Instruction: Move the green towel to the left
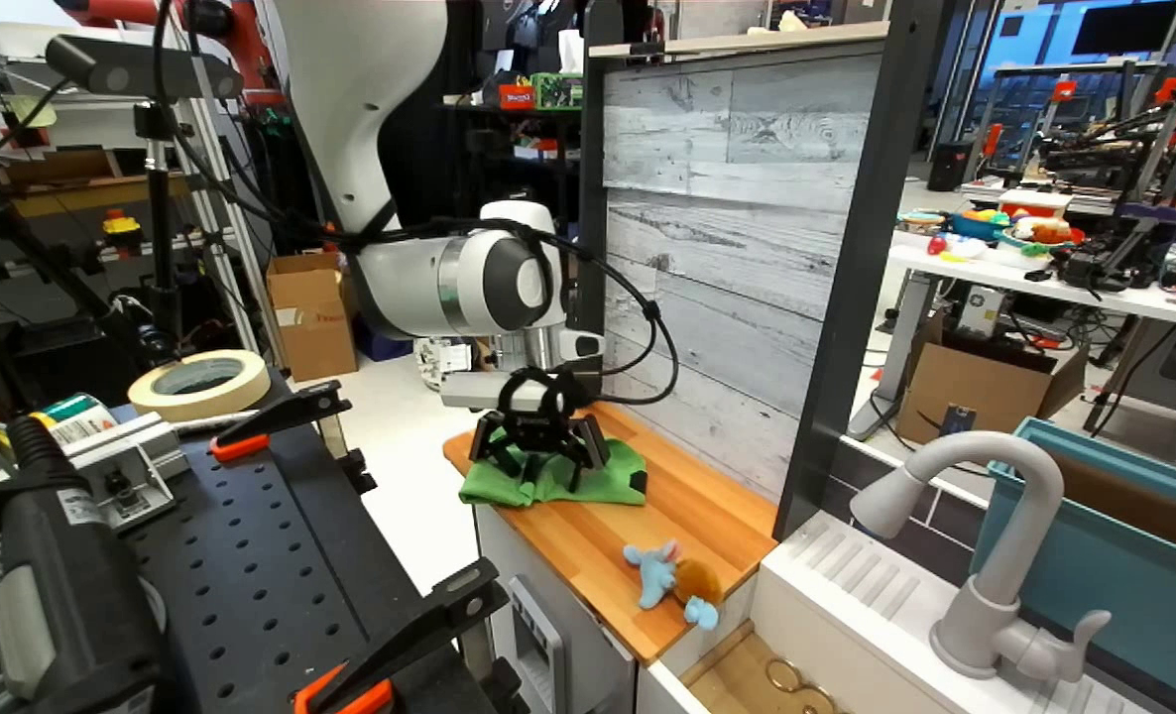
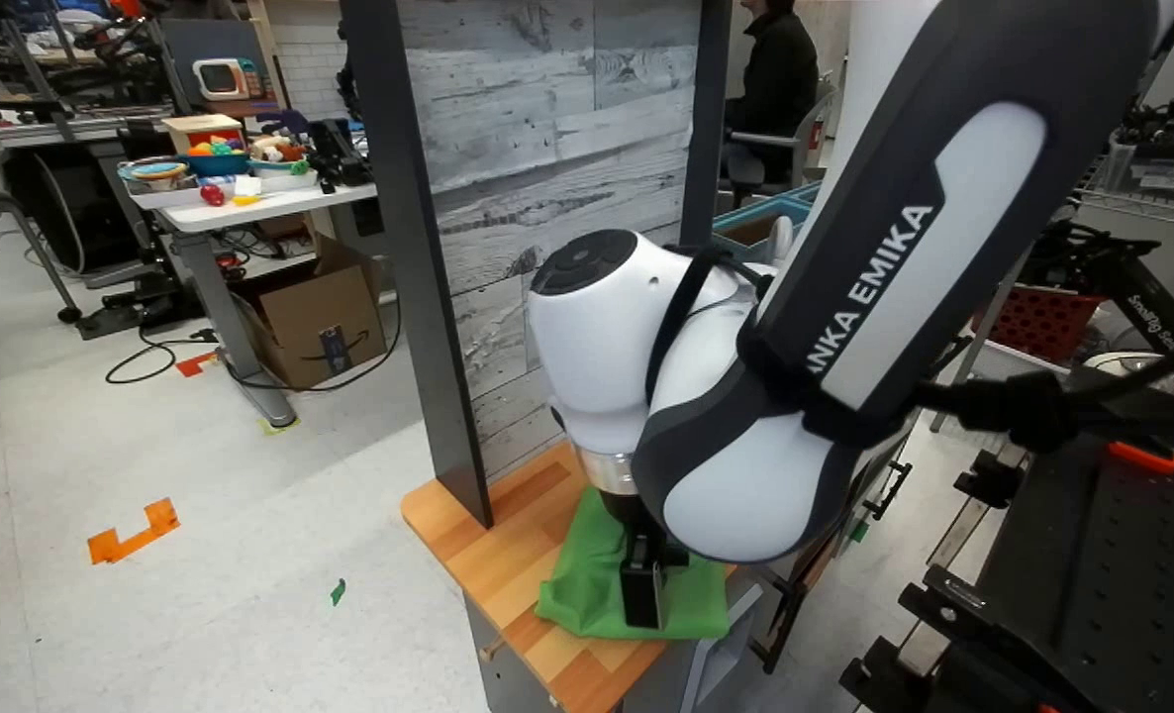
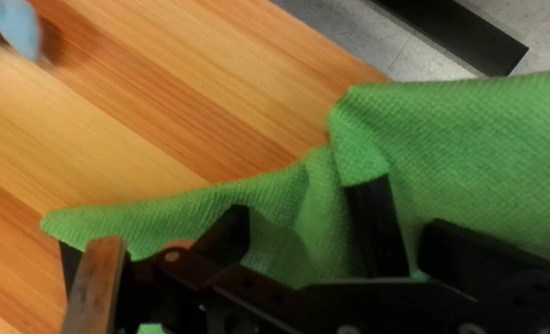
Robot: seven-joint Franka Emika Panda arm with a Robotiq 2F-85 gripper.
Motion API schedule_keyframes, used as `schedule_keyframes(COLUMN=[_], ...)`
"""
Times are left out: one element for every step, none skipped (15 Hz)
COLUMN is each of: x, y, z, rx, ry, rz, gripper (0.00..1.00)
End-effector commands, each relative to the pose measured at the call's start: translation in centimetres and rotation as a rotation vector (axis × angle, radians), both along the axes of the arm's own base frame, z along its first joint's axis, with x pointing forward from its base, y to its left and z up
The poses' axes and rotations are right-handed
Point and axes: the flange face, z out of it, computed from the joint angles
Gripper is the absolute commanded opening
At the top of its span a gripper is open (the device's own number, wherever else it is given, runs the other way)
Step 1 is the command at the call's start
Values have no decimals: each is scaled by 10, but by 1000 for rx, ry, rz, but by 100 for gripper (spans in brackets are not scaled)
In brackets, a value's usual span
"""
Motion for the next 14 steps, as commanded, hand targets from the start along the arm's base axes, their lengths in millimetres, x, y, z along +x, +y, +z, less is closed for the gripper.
schedule_keyframes(x=[-14, -15, -15, -14, -12, -9, -5, -1, 2, 3, 3, 3, 3, 19], y=[38, 44, 48, 50, 51, 48, 46, 41, 36, 30, 22, 15, 5, 16], z=[-2, 1, 4, 10, 14, 24, 34, 48, 61, 79, 95, 109, 122, 92], rx=[1, 4, 9, 10, 10, 13, 21, 35, 40, 48, 65, 76, 79, 74], ry=[-17, -26, -34, -50, -63, -84, -109, -148, -184, -221, -263, -301, -340, -285], rz=[75, 89, 95, 95, 94, 84, 70, 50, 33, 22, 20, 22, 54, 36], gripper=[100, 100, 100, 100, 100, 100, 100, 100, 100, 100, 100, 100, 100, 100])
